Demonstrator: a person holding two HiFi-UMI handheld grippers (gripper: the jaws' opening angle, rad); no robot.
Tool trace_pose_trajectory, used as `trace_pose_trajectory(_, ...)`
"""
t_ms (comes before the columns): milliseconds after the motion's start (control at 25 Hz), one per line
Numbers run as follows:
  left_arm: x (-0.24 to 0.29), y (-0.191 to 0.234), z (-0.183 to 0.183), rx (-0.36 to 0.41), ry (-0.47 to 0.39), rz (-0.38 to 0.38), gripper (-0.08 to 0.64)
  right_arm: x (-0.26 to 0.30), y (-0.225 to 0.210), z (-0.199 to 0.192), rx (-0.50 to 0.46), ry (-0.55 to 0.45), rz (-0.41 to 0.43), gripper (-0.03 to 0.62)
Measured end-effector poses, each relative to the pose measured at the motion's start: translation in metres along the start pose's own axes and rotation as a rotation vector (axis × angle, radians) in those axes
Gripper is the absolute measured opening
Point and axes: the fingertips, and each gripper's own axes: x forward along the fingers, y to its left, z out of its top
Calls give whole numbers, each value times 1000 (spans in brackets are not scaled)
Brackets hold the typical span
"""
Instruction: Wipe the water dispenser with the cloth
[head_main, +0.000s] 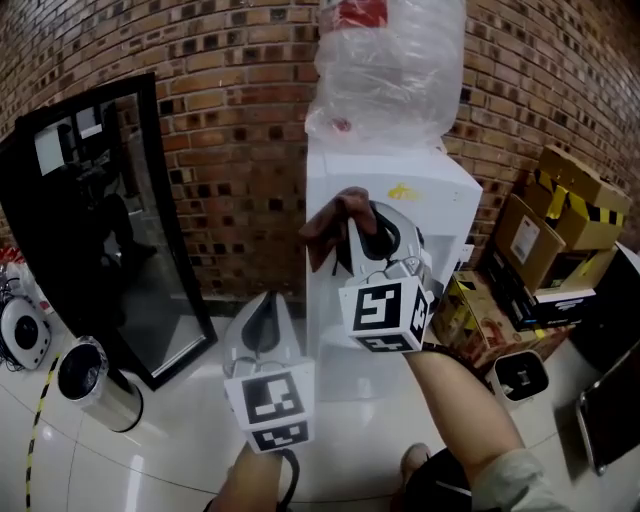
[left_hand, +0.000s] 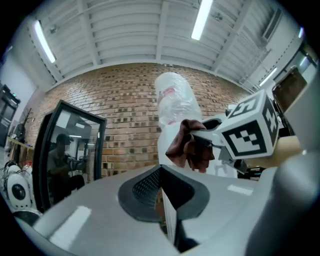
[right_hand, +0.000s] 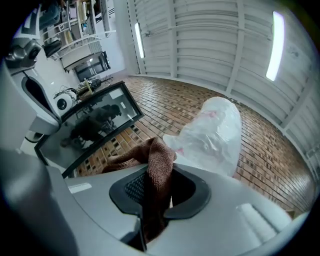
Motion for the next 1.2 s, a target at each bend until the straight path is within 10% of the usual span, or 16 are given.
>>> trace_pose_trajectory(480,23,-169,-24,47,27,-292,0,-51,-150,-118,88,182,-237,78)
trace_pose_trajectory(760,30,-228,-35,32,35,-408,0,-63,-174,-166,61,291,-229,79)
trace_pose_trajectory(960,23,-217,-50,63,80,-396,0,-82,-164,-146,149,233,-240,80)
trace_pose_trajectory(1200,10,-125,-67,66,139,-233,0,-95,-56,-72,212,39,-102,80)
